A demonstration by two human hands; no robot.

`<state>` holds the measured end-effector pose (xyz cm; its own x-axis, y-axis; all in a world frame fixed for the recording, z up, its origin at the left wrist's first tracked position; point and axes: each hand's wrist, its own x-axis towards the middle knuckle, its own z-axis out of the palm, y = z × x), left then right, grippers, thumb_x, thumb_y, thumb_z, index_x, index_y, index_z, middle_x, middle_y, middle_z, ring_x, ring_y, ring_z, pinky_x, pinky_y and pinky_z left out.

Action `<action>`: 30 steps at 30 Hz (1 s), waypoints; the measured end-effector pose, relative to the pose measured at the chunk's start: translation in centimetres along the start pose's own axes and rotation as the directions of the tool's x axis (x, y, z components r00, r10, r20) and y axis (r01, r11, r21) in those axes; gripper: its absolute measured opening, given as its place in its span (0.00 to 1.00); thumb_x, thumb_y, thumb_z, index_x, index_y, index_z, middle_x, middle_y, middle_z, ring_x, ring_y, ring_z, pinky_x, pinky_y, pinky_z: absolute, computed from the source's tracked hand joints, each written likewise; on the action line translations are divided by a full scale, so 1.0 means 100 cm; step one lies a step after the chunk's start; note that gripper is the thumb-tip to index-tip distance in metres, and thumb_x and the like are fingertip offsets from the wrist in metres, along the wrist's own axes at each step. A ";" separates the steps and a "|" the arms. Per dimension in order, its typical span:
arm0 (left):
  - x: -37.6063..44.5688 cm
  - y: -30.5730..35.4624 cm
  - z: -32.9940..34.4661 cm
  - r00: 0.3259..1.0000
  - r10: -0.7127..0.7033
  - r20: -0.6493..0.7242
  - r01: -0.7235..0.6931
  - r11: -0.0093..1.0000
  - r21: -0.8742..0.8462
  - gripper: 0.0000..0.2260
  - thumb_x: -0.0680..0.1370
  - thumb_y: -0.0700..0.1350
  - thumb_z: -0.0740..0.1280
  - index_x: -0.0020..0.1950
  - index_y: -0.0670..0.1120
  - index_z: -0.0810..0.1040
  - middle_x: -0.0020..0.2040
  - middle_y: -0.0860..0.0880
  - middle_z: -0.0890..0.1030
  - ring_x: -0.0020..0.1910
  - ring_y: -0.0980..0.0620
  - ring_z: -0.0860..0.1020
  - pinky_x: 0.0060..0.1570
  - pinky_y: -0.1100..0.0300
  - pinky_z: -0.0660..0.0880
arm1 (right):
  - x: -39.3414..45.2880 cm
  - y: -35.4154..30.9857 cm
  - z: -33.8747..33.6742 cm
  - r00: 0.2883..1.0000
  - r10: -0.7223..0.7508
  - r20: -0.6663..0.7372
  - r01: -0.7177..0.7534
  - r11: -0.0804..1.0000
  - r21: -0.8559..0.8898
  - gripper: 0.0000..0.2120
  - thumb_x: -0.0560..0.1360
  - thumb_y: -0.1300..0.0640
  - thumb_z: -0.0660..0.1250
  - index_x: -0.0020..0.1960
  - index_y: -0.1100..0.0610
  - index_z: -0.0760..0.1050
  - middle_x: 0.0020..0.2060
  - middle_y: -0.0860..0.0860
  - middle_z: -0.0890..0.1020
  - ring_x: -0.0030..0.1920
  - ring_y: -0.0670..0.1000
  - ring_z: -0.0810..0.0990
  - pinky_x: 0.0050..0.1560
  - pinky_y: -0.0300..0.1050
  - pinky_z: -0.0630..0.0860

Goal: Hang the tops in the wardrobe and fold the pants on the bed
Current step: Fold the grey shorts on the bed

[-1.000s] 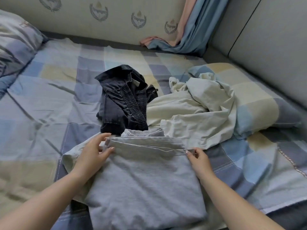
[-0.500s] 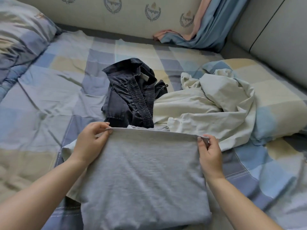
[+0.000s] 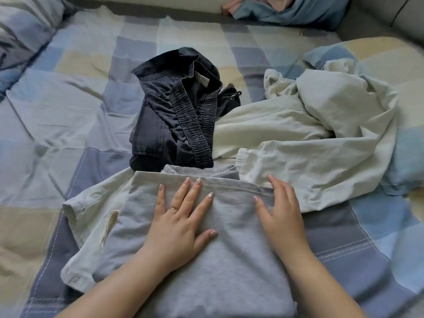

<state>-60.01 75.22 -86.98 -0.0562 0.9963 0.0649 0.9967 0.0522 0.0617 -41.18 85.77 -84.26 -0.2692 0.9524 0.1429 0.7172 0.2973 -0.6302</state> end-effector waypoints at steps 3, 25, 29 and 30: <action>0.010 0.001 0.017 0.999 -0.030 0.011 0.030 1.000 -0.010 0.30 0.74 0.63 0.53 0.72 0.49 0.70 0.74 0.42 0.66 0.74 0.41 0.62 0.67 0.32 0.51 | -0.039 -0.039 0.018 0.917 -0.394 0.062 0.398 0.891 -0.216 0.26 0.74 0.51 0.59 0.70 0.57 0.67 0.69 0.57 0.69 0.72 0.57 0.64 0.70 0.59 0.58; 0.020 -0.068 0.019 0.929 -0.331 0.168 0.335 0.942 0.006 0.38 0.72 0.72 0.38 0.78 0.55 0.45 0.79 0.47 0.45 0.78 0.48 0.43 0.74 0.43 0.43 | 0.005 0.008 0.057 0.807 -0.052 0.589 0.391 0.795 -0.465 0.38 0.73 0.29 0.41 0.76 0.45 0.35 0.76 0.50 0.35 0.75 0.51 0.32 0.71 0.58 0.30; -0.013 -0.055 -0.006 0.935 -0.349 0.064 0.355 0.927 -0.121 0.38 0.73 0.71 0.47 0.78 0.54 0.44 0.79 0.45 0.45 0.78 0.47 0.45 0.74 0.46 0.47 | -0.011 0.006 0.026 0.859 -0.157 0.487 0.359 0.863 -0.354 0.37 0.75 0.32 0.52 0.77 0.44 0.43 0.77 0.51 0.38 0.76 0.52 0.36 0.73 0.54 0.36; -0.028 -0.050 -0.012 0.928 -0.374 0.012 0.368 0.906 -0.208 0.39 0.73 0.70 0.48 0.78 0.53 0.46 0.79 0.44 0.48 0.78 0.46 0.48 0.74 0.47 0.49 | -0.021 0.010 0.016 0.879 -0.178 0.443 0.348 0.875 -0.338 0.37 0.75 0.33 0.54 0.77 0.44 0.44 0.77 0.52 0.38 0.76 0.52 0.36 0.74 0.52 0.37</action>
<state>-64.87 72.07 -86.27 -0.4238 0.9054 0.0255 0.8706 0.3994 0.2871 -40.93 83.94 -86.45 -0.6492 0.7540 -0.1002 0.7507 0.6140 -0.2437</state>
